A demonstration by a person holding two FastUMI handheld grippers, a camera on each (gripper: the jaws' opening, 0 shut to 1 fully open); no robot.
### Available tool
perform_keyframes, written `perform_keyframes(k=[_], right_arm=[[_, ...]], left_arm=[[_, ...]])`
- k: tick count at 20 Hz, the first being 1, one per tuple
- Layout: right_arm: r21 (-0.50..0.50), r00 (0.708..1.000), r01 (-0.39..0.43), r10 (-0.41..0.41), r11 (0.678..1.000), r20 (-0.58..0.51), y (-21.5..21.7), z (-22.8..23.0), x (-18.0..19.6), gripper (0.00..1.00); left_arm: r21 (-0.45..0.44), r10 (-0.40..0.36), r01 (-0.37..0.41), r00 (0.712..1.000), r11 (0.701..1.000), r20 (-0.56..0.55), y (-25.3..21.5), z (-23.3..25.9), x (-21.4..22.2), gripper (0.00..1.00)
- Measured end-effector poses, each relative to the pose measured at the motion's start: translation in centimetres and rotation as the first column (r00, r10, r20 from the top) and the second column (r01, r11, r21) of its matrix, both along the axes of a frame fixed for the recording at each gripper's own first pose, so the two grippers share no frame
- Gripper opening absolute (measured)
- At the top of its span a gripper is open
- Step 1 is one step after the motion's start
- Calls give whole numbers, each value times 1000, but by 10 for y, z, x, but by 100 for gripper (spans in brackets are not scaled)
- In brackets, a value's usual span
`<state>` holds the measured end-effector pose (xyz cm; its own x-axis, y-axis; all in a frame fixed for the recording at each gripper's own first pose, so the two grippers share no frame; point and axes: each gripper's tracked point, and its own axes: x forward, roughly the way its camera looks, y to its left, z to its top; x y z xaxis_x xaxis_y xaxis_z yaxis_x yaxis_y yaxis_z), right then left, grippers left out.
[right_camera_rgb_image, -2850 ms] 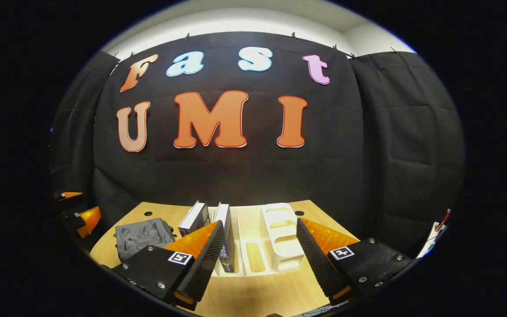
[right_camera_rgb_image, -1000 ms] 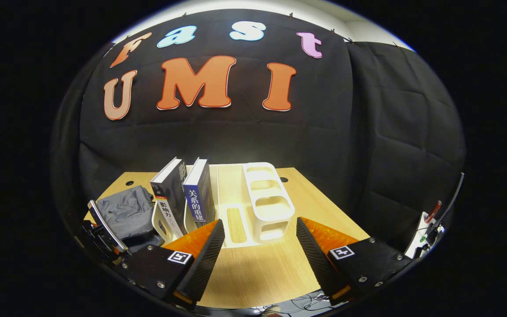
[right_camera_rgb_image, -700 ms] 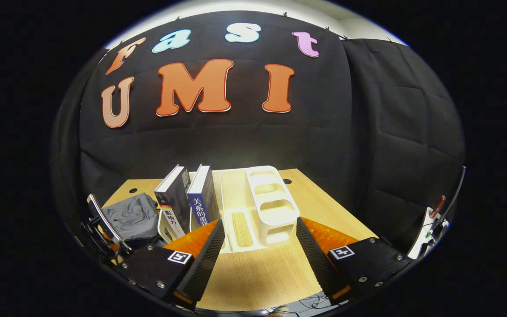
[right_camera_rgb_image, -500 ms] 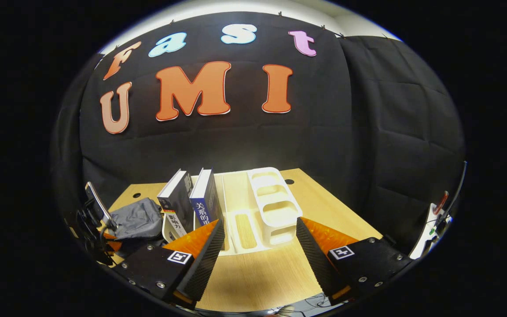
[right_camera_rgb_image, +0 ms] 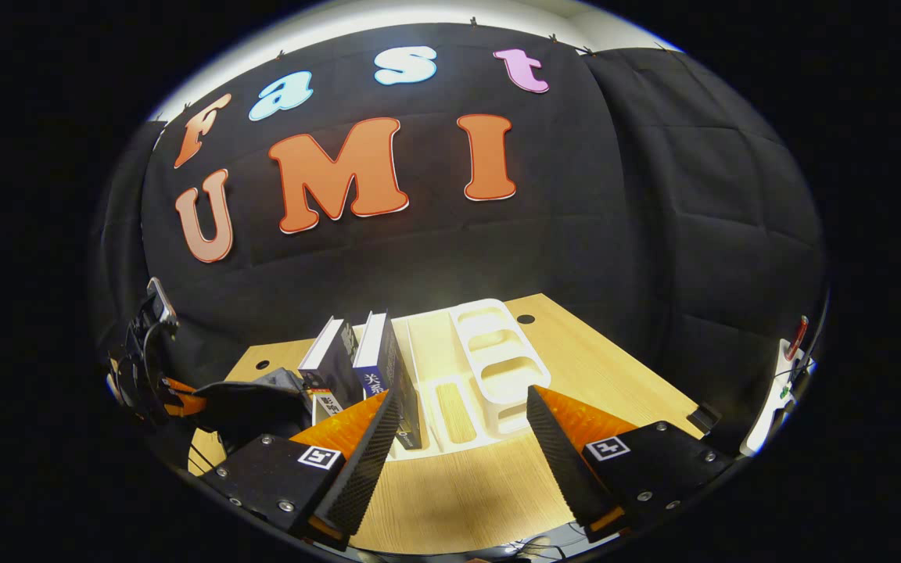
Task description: Open the schoolbag, grab two books from the bookshelf and put them into the schoolbag.
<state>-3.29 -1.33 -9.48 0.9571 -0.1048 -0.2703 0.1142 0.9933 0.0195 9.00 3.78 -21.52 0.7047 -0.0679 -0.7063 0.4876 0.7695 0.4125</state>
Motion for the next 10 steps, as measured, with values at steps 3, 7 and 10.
perform_keyframes(k=[3,7,10], right_arm=[[-9,1000,-18,18,1000,-5,9,1,-2,98],[-15,1000,-23,23,1000,-13,28,-10,-11,98],[11,1000,-5,5,1000,11,56,-21,-19,98]], left_arm=[[-30,10,-9,1000,1000,24,11,23,20,3],[-68,-31,33,999,997,35,19,38,39,2],[-95,-98,101,994,990,43,21,45,49,2]])
